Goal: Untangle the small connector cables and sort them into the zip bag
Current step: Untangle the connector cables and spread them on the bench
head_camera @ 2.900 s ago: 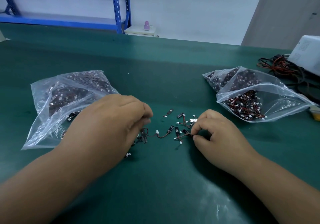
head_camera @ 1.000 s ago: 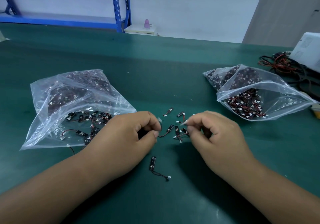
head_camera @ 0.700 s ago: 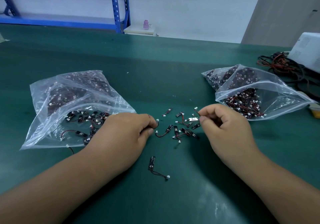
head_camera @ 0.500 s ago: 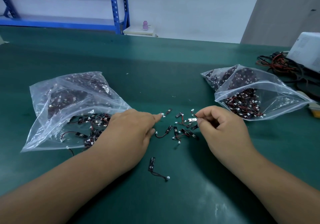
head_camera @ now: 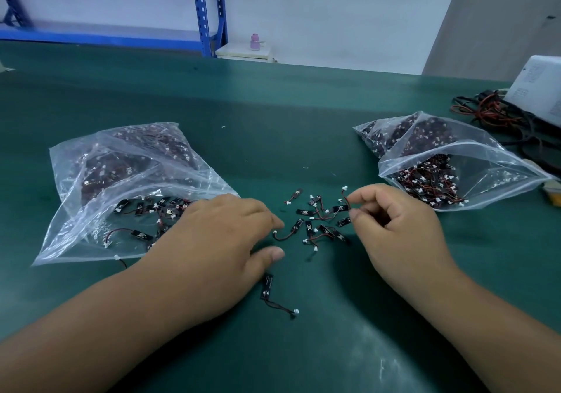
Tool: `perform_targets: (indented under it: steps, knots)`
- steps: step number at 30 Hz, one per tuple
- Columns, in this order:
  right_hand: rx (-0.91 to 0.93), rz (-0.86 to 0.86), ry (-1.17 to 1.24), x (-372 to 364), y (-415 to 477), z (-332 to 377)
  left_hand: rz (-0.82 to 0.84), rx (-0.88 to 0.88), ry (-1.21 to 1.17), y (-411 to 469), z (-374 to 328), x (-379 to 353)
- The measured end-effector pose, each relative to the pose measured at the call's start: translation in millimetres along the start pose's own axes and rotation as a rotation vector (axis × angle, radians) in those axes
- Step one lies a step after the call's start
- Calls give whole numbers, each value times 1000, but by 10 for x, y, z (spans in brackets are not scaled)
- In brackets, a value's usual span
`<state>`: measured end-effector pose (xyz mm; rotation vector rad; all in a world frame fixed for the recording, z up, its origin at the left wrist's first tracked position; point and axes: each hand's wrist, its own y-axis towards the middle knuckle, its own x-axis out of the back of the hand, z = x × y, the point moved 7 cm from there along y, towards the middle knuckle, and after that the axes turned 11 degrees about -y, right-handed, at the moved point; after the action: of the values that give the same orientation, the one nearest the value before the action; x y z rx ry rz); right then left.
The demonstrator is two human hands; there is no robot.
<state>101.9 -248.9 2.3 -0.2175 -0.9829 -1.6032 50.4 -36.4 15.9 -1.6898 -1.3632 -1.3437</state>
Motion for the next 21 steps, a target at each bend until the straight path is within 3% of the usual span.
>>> perform_targets:
  steps: [5, 10, 17, 21]
  knots:
    - [7, 10, -11, 2, -12, 37, 97, -82, 25, -58, -165, -100]
    - [168, 45, -57, 14, -127, 311, 90, -78, 103, -129, -196, -63]
    - [526, 320, -303, -220, -435, 733, 158, -56, 91, -147, -77, -35]
    - [589, 423, -313, -312, -537, 851, 101, -46, 14, -134, -45, 79]
